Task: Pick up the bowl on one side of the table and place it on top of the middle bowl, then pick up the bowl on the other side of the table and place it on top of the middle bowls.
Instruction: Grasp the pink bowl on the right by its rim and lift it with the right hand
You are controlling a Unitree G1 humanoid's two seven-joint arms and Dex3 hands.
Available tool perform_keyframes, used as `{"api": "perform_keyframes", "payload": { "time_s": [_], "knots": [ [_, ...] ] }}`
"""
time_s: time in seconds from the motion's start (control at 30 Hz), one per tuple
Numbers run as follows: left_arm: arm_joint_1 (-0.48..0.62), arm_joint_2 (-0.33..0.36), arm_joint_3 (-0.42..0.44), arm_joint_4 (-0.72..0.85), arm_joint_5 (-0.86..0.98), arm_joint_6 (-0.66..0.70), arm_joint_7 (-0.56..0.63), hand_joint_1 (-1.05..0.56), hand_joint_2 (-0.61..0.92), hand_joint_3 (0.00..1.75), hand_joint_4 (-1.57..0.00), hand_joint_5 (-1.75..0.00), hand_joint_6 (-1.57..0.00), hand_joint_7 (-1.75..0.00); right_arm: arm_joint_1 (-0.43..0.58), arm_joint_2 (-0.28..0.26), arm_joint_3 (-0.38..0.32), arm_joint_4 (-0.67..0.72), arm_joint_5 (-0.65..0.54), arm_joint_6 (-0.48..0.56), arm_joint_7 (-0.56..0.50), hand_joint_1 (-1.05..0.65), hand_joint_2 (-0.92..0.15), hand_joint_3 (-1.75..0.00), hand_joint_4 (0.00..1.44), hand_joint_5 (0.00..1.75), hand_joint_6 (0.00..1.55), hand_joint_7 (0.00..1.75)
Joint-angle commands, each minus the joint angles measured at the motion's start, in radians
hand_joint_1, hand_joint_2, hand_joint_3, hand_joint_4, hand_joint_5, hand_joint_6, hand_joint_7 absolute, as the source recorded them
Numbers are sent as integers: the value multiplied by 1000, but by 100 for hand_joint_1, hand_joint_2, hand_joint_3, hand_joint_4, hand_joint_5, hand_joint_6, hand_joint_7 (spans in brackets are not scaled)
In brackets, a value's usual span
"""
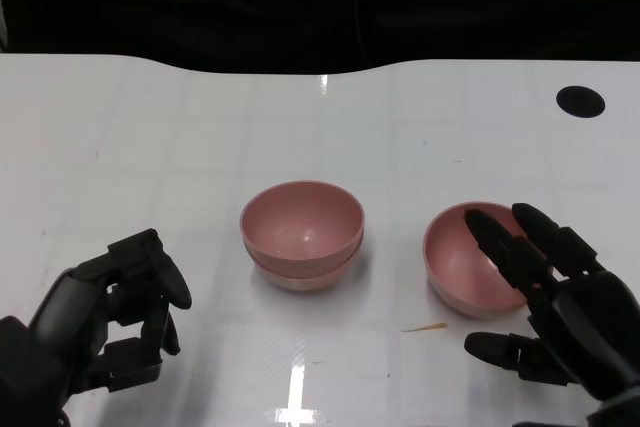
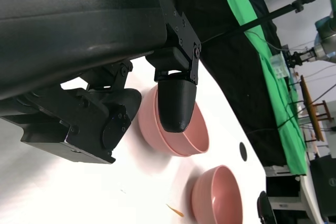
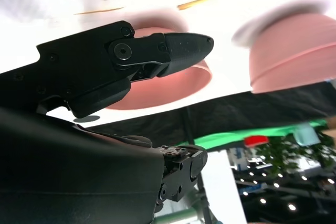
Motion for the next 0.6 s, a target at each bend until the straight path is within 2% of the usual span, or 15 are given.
{"api": "perform_keyframes", "payload": {
  "time_s": [0.03,0.17,0.37,0.6],
  "knots": [
    [-3,0,11,5,16,-3,-6,22,72,109,-69,-175,-54,-175,-49,-39,50,73,19,42,-61,-91,-92,-20,21,9,20,6],
    [0,-4,11,-11,34,14,4,21,71,109,-68,-175,-55,-175,-129,-64,117,205,31,69,-124,-91,-92,-22,36,12,29,7],
    [-2,-13,16,-10,50,3,8,22,71,109,-68,-175,-55,-175,-219,-87,208,344,54,78,-194,-88,-92,-23,48,11,41,7],
    [0,-28,20,-20,67,3,15,22,73,106,-67,-175,-54,-175,-309,-94,283,469,96,90,-195,-82,-92,-22,57,11,46,6]
  ]
}}
